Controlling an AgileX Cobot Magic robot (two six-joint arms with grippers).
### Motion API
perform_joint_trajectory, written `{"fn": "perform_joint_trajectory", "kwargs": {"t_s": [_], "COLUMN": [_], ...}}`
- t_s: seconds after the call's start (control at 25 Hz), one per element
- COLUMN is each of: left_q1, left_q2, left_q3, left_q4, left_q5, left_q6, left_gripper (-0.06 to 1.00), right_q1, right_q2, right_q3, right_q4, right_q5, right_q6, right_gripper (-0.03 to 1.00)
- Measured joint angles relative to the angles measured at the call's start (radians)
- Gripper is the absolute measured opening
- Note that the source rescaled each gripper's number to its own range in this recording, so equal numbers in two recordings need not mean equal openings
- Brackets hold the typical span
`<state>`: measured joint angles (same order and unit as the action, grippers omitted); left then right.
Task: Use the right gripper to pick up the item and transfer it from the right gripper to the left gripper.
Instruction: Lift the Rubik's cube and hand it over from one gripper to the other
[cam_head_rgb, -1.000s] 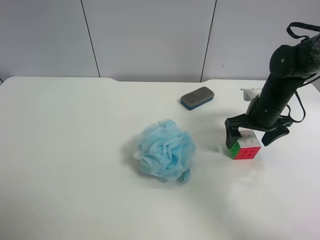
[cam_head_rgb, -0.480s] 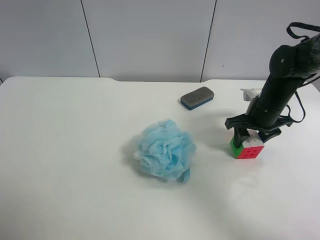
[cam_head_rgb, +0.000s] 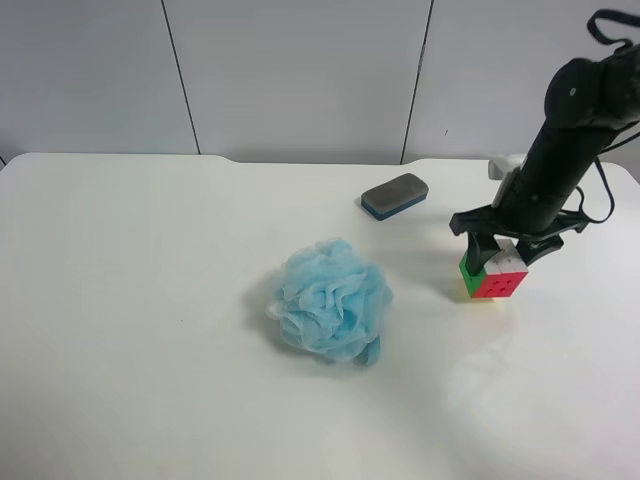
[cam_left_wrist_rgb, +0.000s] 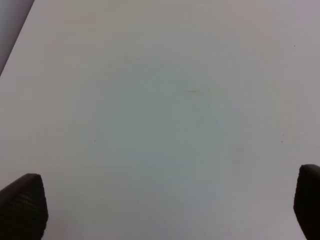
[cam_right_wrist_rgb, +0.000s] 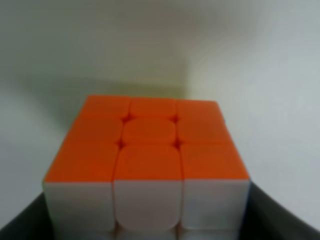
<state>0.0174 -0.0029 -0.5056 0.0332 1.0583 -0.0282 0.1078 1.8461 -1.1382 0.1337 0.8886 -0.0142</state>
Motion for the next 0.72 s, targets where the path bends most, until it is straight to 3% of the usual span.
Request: {"fn": "perform_joint_trajectory", "kwargs": {"t_s": [0.44, 0.72], "left_q1": [0.0, 0.0], "left_q2": [0.0, 0.0], "left_q3": [0.0, 0.0], "left_q4": [0.0, 0.0], "left_q5": [0.001, 0.001], "left_q6": [0.0, 0.0], "left_gripper": [1.0, 1.0], "right_q1": [0.008, 0.127], "right_q2": [-0.253, -0.383], "right_q3": [-0.026, -0.026], "right_q4": [0.02, 0.02], "right_q5": [0.116, 0.146], "right_q6": [-0.005, -0.044], "right_gripper": [0.0, 0.0]}}
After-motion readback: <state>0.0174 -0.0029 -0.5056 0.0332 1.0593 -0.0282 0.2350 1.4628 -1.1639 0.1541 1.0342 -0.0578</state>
